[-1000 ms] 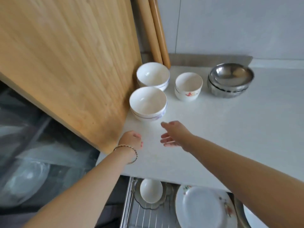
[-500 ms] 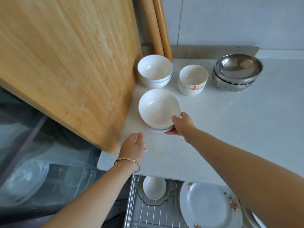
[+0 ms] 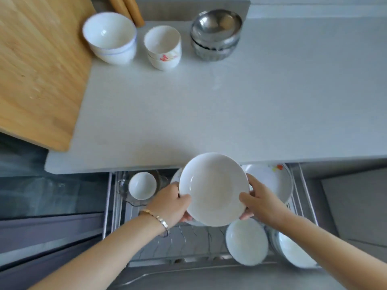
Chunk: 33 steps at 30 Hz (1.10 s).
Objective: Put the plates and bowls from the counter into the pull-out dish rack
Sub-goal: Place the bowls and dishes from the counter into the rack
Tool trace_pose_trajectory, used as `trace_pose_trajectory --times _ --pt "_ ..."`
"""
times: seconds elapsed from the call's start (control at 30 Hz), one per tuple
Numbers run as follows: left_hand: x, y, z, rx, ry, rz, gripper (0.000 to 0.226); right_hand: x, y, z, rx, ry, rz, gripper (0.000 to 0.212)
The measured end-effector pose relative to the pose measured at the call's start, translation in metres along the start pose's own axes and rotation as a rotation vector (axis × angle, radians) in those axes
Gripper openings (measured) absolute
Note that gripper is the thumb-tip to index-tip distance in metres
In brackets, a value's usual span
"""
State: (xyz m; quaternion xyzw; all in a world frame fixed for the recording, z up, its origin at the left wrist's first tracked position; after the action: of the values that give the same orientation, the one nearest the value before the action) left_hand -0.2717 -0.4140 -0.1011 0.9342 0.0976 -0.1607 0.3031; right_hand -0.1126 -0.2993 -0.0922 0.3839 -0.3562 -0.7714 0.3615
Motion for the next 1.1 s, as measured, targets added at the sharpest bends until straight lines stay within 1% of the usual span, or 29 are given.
trace_pose_trajectory --times 0.07,0.13,0.17,0.2,0.27,0.3,0.33,0.4,0.5,0.57,0.67,0.87,0.97,1.1 --pt "0.064 -0.001 0.0 -0.031 -0.021 0.068 0.027 -0.023 0.006 -0.057 0.088 0.061 0.001 0.049" --pt "0.087 0.001 0.015 -0.057 -0.022 0.07 0.03 -0.022 0.001 -0.082 0.143 0.129 -0.045 0.048" --pt "0.107 0.0 0.021 -0.072 -0.03 0.093 0.031 -0.025 -0.002 -0.101 0.195 0.17 -0.063 0.043" --pt "0.128 -0.001 0.025 -0.092 -0.043 0.127 0.032 -0.029 -0.007 -0.121 0.227 0.194 -0.09 0.034" --pt "0.163 -0.009 0.037 -0.138 -0.084 0.191 0.033 -0.037 -0.025 -0.155 0.303 0.206 -0.162 0.003" --pt "0.179 -0.012 0.044 -0.161 -0.109 0.225 0.034 -0.037 -0.035 -0.172 0.339 0.235 -0.177 0.013" --pt "0.193 -0.016 0.051 -0.186 -0.131 0.26 0.035 -0.034 -0.043 -0.186 0.369 0.288 -0.162 0.018" --pt "0.215 -0.023 0.068 -0.246 -0.157 0.303 0.037 -0.027 -0.057 -0.204 0.413 0.4 -0.144 0.012" --pt "0.236 -0.036 0.089 -0.315 -0.213 0.338 0.04 -0.015 -0.081 -0.221 0.437 0.524 -0.121 0.03" --pt "0.245 -0.045 0.099 -0.342 -0.264 0.343 0.04 -0.01 -0.095 -0.229 0.442 0.568 -0.12 0.036" --pt "0.255 -0.055 0.113 -0.379 -0.318 0.333 0.039 -0.003 -0.111 -0.236 0.451 0.643 -0.113 0.037" --pt "0.269 -0.061 0.133 -0.436 -0.301 0.285 0.042 0.002 -0.123 -0.238 0.447 0.83 -0.116 0.042" --pt "0.269 -0.061 0.129 -0.432 -0.231 0.248 0.053 0.002 -0.125 -0.231 0.375 0.912 -0.124 0.045" --pt "0.272 -0.056 0.125 -0.469 0.041 0.126 0.07 0.004 -0.131 -0.221 0.247 0.967 -0.124 0.046"
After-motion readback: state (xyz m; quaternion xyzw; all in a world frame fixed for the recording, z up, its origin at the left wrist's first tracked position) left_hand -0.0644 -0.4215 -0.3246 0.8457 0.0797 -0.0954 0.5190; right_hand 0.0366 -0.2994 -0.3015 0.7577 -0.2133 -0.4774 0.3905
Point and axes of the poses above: each hand's wrist, its own y-axis away from the middle knuckle, its own x-axis out of the palm, z = x × y, the point moved 7 cm from there along -y, towards the middle knuckle, and after that the axes turned 15 degrees about x, right-handed, at the moved point
